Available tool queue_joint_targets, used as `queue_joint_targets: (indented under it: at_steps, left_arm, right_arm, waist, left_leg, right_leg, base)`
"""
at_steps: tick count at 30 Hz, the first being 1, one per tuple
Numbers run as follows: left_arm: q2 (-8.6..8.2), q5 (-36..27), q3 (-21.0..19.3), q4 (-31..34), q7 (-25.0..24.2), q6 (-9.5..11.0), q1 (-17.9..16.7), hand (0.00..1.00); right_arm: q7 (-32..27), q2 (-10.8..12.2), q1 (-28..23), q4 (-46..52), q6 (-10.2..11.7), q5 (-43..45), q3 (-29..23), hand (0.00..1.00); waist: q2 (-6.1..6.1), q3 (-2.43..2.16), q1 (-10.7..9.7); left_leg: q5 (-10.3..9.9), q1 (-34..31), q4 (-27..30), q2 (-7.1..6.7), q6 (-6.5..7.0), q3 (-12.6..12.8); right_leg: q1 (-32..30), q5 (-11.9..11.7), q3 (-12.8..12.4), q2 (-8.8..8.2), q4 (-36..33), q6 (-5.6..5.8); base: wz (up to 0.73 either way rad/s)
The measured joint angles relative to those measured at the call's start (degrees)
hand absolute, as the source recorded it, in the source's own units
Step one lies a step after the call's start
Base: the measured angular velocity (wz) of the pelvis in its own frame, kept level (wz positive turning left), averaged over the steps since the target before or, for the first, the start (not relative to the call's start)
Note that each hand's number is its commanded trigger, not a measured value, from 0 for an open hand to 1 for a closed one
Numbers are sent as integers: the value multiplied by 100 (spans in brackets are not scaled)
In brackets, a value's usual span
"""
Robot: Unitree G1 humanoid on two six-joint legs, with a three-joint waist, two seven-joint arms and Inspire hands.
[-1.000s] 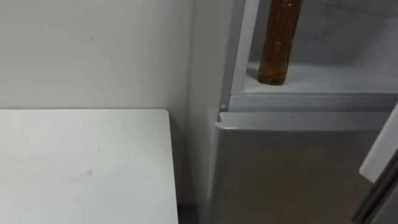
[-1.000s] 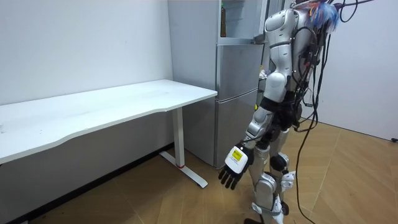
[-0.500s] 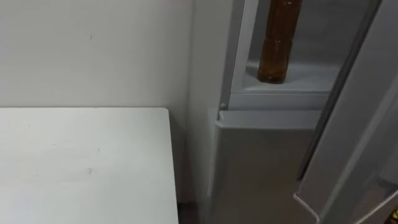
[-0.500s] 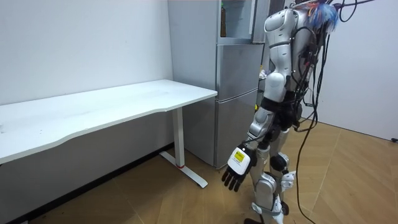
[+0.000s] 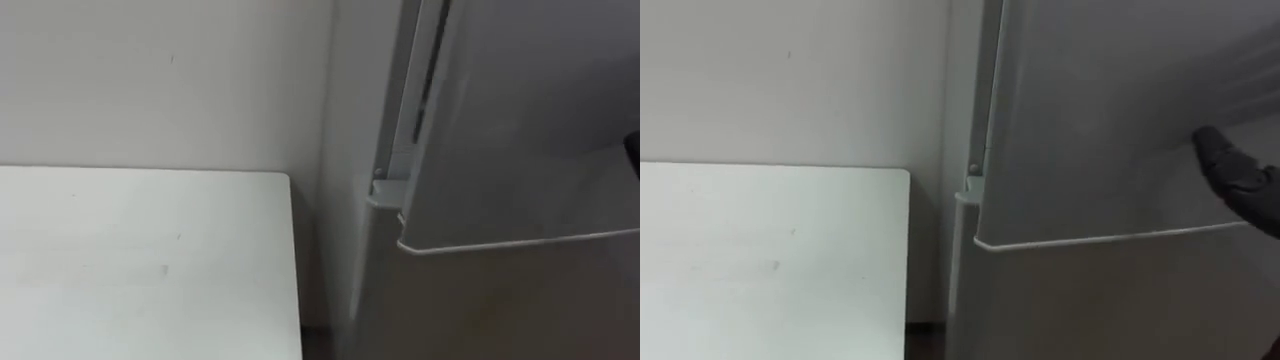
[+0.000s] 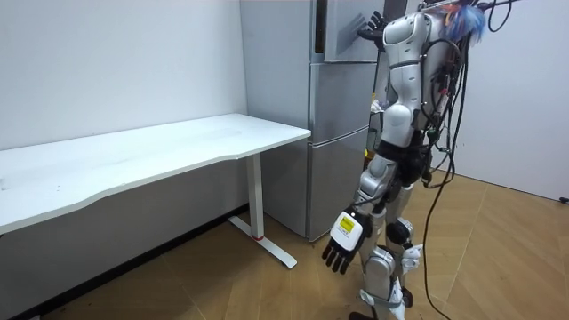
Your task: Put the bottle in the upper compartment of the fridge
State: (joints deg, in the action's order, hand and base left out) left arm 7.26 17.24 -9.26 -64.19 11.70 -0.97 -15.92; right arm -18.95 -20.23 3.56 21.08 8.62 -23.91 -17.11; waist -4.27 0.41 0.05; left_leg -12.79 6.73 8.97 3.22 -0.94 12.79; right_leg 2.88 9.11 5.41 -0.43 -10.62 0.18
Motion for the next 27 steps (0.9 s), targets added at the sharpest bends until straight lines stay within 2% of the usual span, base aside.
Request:
queue_joint_targets:
  at_steps: [4, 7, 12, 17, 27]
  left_arm:
    - [0, -6, 14, 4, -62, -6, -13, 0]
    - [4, -7, 106, 12, -139, -34, -4, 0]
    - [11, 43, 131, 8, -194, -32, 53, 0]
    - [30, 42, 182, 1, -210, -34, 75, 0]
    - [177, 50, 227, 8, -250, -37, 83, 0]
  right_arm:
    - [186, 0, 46, -14, -16, -44, 15, 0]
    - [243, 0, 149, -23, -125, -27, 29, 0]
    - [254, 0, 316, -30, -132, 106, 70, 0]
    - [226, 1, 414, -51, -131, 343, 123, 0]
    - [140, -1, 804, -535, -106, 406, 243, 0]
  waist:
    - [-10, -3, 39]
    - [-29, -1, 48]
    - [-77, -6, 49]
    - [-71, -8, 34]
    - [-125, -20, 56]
  left_leg:
    - [0, -22, 43, -1, 0, -99]
    - [0, -24, 68, -2, 0, -129]
    - [0, -73, 95, -6, 0, -129]
    - [1, -101, 98, -5, 0, -148]
    - [2, -107, 107, -6, 1, -183]
  right_leg:
    - [36, 0, 102, -12, -4, 0]
    - [56, 0, 126, -16, -3, -1]
    - [26, -4, 120, -17, 6, -7]
    - [4, -6, 125, -17, 7, -10]
    - [17, -6, 178, -26, 9, -10]
  base:
    - [11]
    - [5]
    - [0]
    - [1]
    - [1]
